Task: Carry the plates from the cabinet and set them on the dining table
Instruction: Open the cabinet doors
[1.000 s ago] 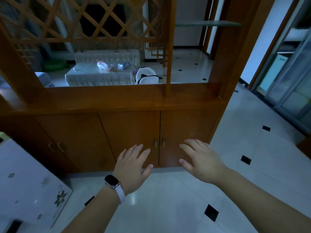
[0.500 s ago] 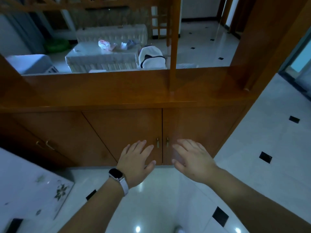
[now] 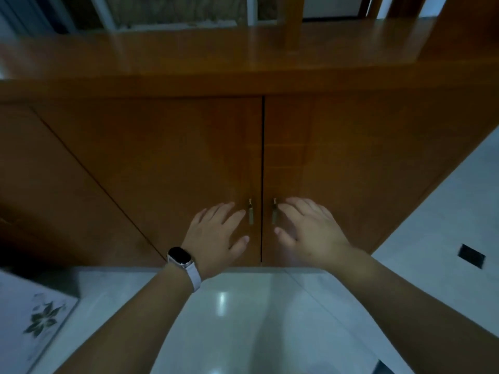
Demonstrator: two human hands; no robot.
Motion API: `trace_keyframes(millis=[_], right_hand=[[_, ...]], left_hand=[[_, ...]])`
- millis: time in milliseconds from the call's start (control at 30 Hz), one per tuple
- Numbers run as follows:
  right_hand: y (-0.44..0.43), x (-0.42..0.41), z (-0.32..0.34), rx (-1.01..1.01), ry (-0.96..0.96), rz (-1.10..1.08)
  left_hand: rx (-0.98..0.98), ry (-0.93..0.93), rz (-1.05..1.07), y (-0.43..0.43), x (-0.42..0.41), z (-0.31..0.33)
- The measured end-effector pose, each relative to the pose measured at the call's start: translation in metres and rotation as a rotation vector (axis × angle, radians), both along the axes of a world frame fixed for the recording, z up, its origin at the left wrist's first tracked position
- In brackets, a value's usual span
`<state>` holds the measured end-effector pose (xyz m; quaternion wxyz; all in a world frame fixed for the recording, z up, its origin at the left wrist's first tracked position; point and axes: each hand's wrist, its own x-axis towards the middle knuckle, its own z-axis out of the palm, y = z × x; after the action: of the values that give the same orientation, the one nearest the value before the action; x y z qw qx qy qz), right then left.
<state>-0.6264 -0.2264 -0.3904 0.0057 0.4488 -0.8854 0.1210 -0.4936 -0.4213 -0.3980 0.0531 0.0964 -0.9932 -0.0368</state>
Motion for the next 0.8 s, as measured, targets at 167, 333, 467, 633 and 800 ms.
trace_keyframes(millis=[167, 333, 467, 633, 800], right_hand=[[-0.023, -0.027, -0.078, -0.149, -0.014, -0.07], [-0.036, -0.038, -0.118, -0.35, -0.104, -0.146], [-0.051, -0.037, -0.133, -0.432, -0.245, -0.188], [-0.062, -0.035, -0.14, -0.509, -0.324, -0.212], [-0.059, -0.026, -0.14, -0.579, -0.393, -0.24]], left_hand=[[-0.017, 0.132, -0.028, -0.019, -0.031, -0.081], [0.161, 0.305, 0.037, -0.008, -0.057, -0.115], [0.383, 0.424, 0.151, 0.0, -0.071, -0.125], [0.736, 0.476, 0.269, 0.008, -0.078, -0.119], [0.876, 0.457, 0.31, 0.021, -0.079, -0.116]])
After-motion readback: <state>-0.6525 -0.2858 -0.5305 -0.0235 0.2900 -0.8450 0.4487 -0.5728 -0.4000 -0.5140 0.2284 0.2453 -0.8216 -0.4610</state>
